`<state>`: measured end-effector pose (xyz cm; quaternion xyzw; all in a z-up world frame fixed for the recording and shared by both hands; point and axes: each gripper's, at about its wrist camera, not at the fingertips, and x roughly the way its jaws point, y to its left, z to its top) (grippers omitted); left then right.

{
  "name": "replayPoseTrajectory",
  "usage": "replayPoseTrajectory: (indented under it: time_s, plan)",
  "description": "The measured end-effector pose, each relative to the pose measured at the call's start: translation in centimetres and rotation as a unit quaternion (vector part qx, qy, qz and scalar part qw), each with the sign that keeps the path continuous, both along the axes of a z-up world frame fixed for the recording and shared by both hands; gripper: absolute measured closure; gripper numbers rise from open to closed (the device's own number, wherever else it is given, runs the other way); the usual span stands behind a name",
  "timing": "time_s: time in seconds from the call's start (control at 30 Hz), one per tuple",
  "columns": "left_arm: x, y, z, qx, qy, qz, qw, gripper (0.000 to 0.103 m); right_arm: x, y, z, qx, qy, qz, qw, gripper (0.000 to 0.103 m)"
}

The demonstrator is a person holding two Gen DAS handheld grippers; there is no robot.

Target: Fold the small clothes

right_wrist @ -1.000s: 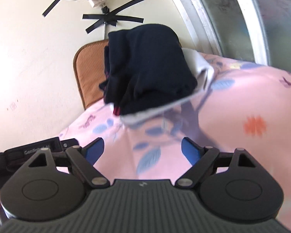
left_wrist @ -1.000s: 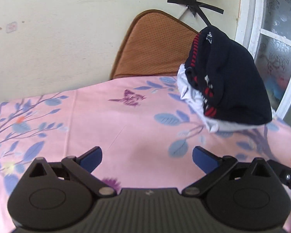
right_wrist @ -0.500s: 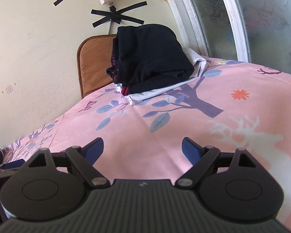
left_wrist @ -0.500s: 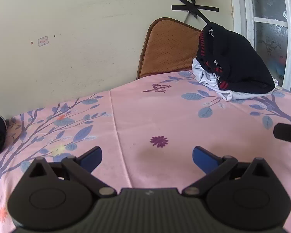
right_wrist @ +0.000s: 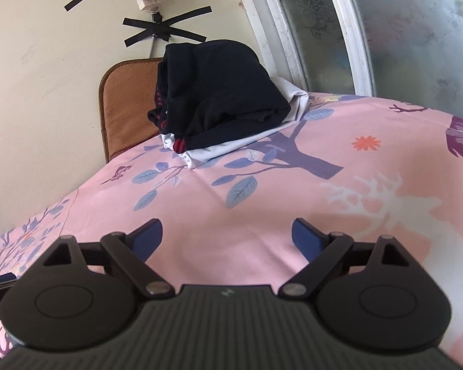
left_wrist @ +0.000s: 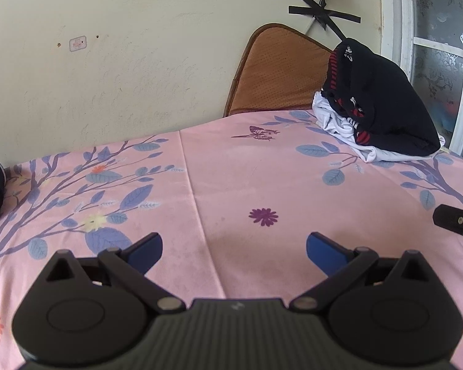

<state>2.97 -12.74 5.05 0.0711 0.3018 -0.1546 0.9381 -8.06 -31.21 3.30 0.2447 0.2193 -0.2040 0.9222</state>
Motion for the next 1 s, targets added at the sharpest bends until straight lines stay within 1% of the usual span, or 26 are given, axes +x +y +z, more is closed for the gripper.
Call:
replayPoseTrajectory:
  time_s: [0.33, 0.5, 0.77, 0.83, 0.9, 1.0]
  plan:
    - [-0.8, -0.3, 0.2, 0.020, -0.020, 0.000, 0.9996, 0.000, -1.0, 0.2, 0.2, -0.004, -0.018, -0.028, 0.999, 0.008]
    - [-1.2, -0.1, 0.4, 0.029, -0.040, 0.004, 0.9988, 0.000, -0.9, -0.2, 0.1, 0.012, -0.017, -0.025, 0.999, 0.007]
    - [-1.7, -0.6, 0.3, 0.049, -0.057, 0.005, 0.9971, 0.000, -0.9, -0.4, -0.1, 0.025, -0.024, -0.017, 0.999, 0.007]
    - [-1.7, -0.9, 0.0, 0.059, -0.052, -0.001, 0.9969, 0.000, -0.8, -0.4, -0.1, 0.026, -0.024, -0.015, 0.999, 0.007]
    - [-1.4, -1.2, -0.3, 0.066, -0.033, -0.014, 0.9972, 0.000, -0.8, -0.4, -0.1, 0.028, -0.024, -0.013, 0.999, 0.007]
    - [-1.2, -1.3, -0.5, 0.068, -0.023, -0.015, 0.9973, 0.000, -0.9, -0.5, -0.1, 0.032, -0.029, -0.010, 0.999, 0.006]
